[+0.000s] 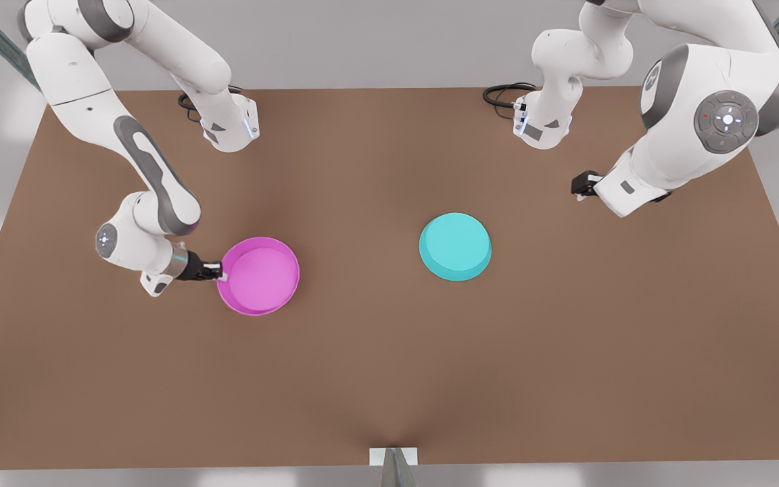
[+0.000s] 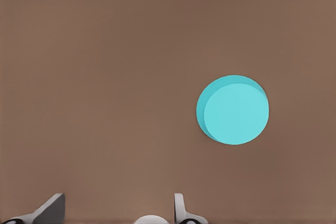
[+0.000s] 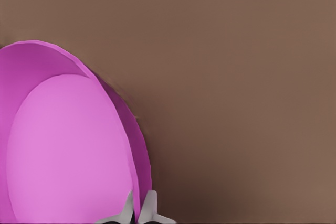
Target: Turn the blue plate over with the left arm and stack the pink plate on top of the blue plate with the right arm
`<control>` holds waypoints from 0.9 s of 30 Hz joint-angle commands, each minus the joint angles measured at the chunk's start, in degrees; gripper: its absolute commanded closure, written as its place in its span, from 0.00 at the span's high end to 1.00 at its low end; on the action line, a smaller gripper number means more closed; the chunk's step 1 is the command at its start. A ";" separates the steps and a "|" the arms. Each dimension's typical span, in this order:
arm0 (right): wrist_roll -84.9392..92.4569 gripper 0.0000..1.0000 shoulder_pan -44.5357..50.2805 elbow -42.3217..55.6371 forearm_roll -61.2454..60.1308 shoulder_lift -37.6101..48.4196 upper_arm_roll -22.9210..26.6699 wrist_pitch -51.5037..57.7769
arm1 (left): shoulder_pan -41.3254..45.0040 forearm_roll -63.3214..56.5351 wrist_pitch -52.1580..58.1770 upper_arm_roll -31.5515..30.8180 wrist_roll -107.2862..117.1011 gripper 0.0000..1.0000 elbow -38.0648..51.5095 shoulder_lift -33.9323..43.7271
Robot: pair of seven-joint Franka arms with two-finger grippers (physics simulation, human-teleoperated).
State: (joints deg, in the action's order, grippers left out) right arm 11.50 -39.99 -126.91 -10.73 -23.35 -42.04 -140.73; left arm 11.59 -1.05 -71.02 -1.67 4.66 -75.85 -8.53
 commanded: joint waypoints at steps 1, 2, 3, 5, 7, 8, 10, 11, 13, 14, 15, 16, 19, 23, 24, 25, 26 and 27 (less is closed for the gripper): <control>-0.34 0.21 0.44 0.00 -0.08 0.40 0.03 0.01 | 0.10 0.00 0.00 0.00 0.09 1.00 0.00 0.00; -0.34 0.21 1.23 0.08 -1.23 0.67 0.12 0.01 | 0.36 0.00 0.00 0.00 0.09 1.00 0.00 0.00; -0.43 0.21 2.11 0.09 -2.28 1.11 0.12 0.01 | 0.36 0.00 0.00 0.00 0.09 1.00 0.00 0.00; -0.69 0.21 4.30 0.09 -4.30 1.64 0.29 0.01 | 0.36 0.00 0.00 0.00 0.09 1.00 0.00 0.00; -1.22 0.21 5.36 0.17 -5.53 2.16 0.29 0.01 | 0.36 0.00 0.00 0.00 0.09 1.00 0.00 0.00; -1.31 0.21 6.50 0.17 -6.85 2.52 0.47 0.01 | 0.45 0.00 0.00 0.00 0.18 1.00 0.00 0.00; -2.01 0.21 8.88 0.52 -8.61 3.13 0.82 0.37 | 0.36 0.00 0.00 0.00 0.09 1.00 0.00 0.00; -2.54 0.21 9.67 0.70 -8.70 3.22 0.91 0.45 | 0.36 0.00 0.09 0.00 0.18 1.00 0.00 0.00; -3.50 0.21 11.16 1.05 -9.58 3.39 0.99 1.16 | 0.45 0.00 0.09 0.00 0.18 1.00 0.00 0.00; -3.59 0.21 12.65 1.40 -10.54 3.48 1.08 1.16 | 0.27 0.00 0.09 0.00 0.18 1.00 0.00 0.00; -3.59 0.21 14.24 1.49 -11.60 3.75 1.87 1.24 | 0.10 0.00 0.00 0.00 0.09 1.00 0.00 0.00; -3.85 0.21 15.55 1.49 -12.56 4.10 2.57 1.33 | -0.08 0.00 0.09 0.00 0.09 1.00 0.00 0.00; -5.26 0.21 23.10 1.49 -16.60 5.85 6.35 2.47 | -0.08 0.00 0.00 0.00 0.09 1.00 0.00 0.00; -7.81 0.21 36.03 1.49 -22.23 8.23 14.17 2.83 | 0.01 0.00 0.00 0.00 0.09 1.00 0.00 0.00; -8.60 0.21 37.88 1.58 -23.37 8.49 14.70 2.83 | -0.08 0.00 0.00 0.00 0.09 1.00 0.00 0.00; -9.39 0.21 39.55 1.58 -23.81 8.58 15.40 2.83 | -0.08 0.00 0.00 0.00 0.09 1.00 0.00 0.00; -10.36 0.21 43.32 1.84 -24.69 8.84 17.95 2.91 | -0.08 0.00 0.00 0.00 0.09 1.00 0.00 0.00; -11.15 0.21 47.89 2.63 -25.92 8.93 21.38 2.91 | -0.08 0.00 0.00 0.00 0.09 1.00 0.00 0.00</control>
State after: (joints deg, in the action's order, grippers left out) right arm -0.07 11.17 -123.76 -37.86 -14.48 -18.30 -137.40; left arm 11.54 -1.05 -71.02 -1.67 4.75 -75.85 -8.53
